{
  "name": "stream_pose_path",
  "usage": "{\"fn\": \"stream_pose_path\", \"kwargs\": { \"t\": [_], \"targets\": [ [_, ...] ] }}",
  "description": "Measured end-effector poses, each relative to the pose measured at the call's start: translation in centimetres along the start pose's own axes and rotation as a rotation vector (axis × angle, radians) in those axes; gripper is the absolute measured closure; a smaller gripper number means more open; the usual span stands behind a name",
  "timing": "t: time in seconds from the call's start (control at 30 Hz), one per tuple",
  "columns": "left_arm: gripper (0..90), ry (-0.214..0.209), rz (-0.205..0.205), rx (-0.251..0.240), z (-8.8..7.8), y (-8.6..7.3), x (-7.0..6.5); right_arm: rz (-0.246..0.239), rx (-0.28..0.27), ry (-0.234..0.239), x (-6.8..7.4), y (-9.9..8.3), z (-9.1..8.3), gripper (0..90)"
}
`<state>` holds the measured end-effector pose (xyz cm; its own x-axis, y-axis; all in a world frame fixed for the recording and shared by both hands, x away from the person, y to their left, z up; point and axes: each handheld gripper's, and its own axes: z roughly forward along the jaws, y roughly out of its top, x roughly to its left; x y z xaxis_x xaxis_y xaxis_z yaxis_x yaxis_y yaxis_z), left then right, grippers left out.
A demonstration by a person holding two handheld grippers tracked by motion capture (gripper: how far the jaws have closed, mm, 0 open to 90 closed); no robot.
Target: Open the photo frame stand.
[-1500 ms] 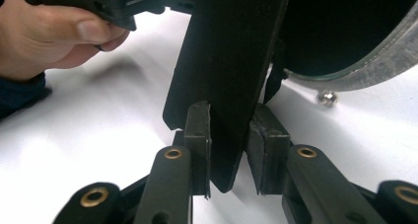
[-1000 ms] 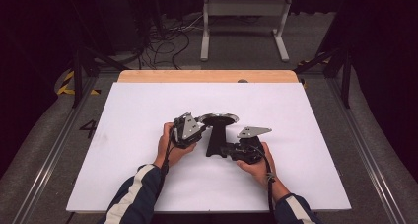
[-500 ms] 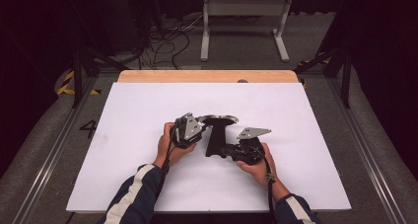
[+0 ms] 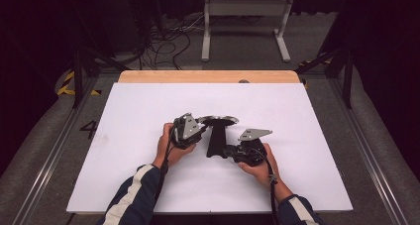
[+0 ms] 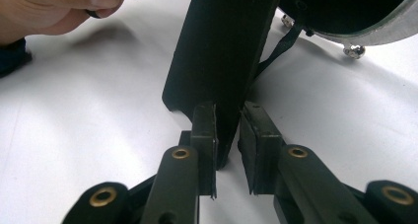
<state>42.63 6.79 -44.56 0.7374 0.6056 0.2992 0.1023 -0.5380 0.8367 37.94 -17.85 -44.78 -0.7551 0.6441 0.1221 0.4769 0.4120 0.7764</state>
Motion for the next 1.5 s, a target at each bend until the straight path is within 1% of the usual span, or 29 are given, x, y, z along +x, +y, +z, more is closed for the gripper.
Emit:
{"fn": "stream_pose_path", "kwargs": {
  "t": [0.07, 0.17, 0.23, 0.33, 0.5, 0.6, 0.63, 0.7, 0.93, 1.13, 1.17, 1.23, 1.27, 1.37, 1.4, 1.43, 1.47, 1.5],
  "targets": [
    [67.8, -0.004, 0.0, 0.001, -0.1, 0.0, 0.1, -0.004, 0.002, 0.003, 0.1, 0.0, -0.1, 76.5],
    [69.8, -0.004, -0.004, -0.005, -0.6, -0.1, 0.5, -0.019, 0.007, -0.014, 0.2, -0.1, -0.3, 75.3],
    [69.0, -0.017, -0.01, -0.007, -0.9, -0.2, 0.8, -0.02, 0.006, -0.015, 0.2, -0.2, -0.4, 75.2],
    [68.5, -0.021, -0.003, -0.005, -1.3, -0.3, 0.9, -0.021, -0.003, -0.009, 0.2, -0.3, -0.8, 75.2],
    [67.7, -0.036, 0.015, -0.002, -2.1, -0.3, 0.9, -0.032, -0.015, -0.016, 0.4, -0.1, -1.3, 74.6],
    [67.3, -0.067, 0.02, -0.007, -2.7, -0.4, 0.9, -0.037, -0.015, -0.015, 0.6, -0.2, -1.5, 72.1],
    [67.3, -0.071, 0.021, -0.007, -2.9, -0.4, 0.9, -0.042, -0.012, -0.018, 0.7, -0.2, -1.5, 72.0],
    [66.9, -0.096, 0.014, -0.008, -3.2, -0.5, 0.8, -0.051, -0.009, -0.02, 0.8, -0.3, -1.7, 72.0],
    [64.8, -0.121, -0.004, -0.009, -3.7, -0.4, 1.0, -0.052, -0.023, -0.04, 0.8, -0.1, -2.1, 69.6],
    [60.8, -0.126, -0.03, -0.034, -3.8, -0.2, 1.3, -0.065, -0.031, -0.058, 1.1, -0.1, -2.4, 69.1],
    [60.2, -0.127, -0.036, -0.039, -3.9, -0.2, 1.3, -0.065, -0.035, -0.057, 1.1, -0.1, -2.4, 69.1],
    [59.5, -0.127, -0.033, -0.05, -4.2, 0.1, 1.4, -0.068, -0.042, -0.055, 1.2, 0.0, -2.5, 69.8],
    [58.1, -0.138, -0.04, -0.063, -4.4, 0.3, 1.4, -0.073, -0.045, -0.053, 1.2, 0.0, -2.5, 70.7],
    [55.0, -0.145, -0.045, -0.077, -4.7, 0.6, 1.5, -0.081, -0.05, -0.048, 1.3, 0.0, -2.6, 71.2],
    [55.0, -0.141, -0.04, -0.085, -4.8, 0.8, 1.6, -0.083, -0.05, -0.047, 1.3, 0.0, -2.6, 71.3],
    [53.9, -0.14, -0.045, -0.09, -5.0, 0.9, 1.7, -0.085, -0.05, -0.049, 1.4, 0.0, -2.6, 71.1],
    [52.9, -0.123, -0.05, -0.101, -5.2, 1.1, 1.7, -0.088, -0.05, -0.05, 1.5, 0.0, -2.7, 70.8],
    [48.6, -0.111, -0.052, -0.099, -5.3, 1.3, 1.7, -0.089, -0.052, -0.052, 1.5, 0.0, -2.7, 70.4]
  ]
}}
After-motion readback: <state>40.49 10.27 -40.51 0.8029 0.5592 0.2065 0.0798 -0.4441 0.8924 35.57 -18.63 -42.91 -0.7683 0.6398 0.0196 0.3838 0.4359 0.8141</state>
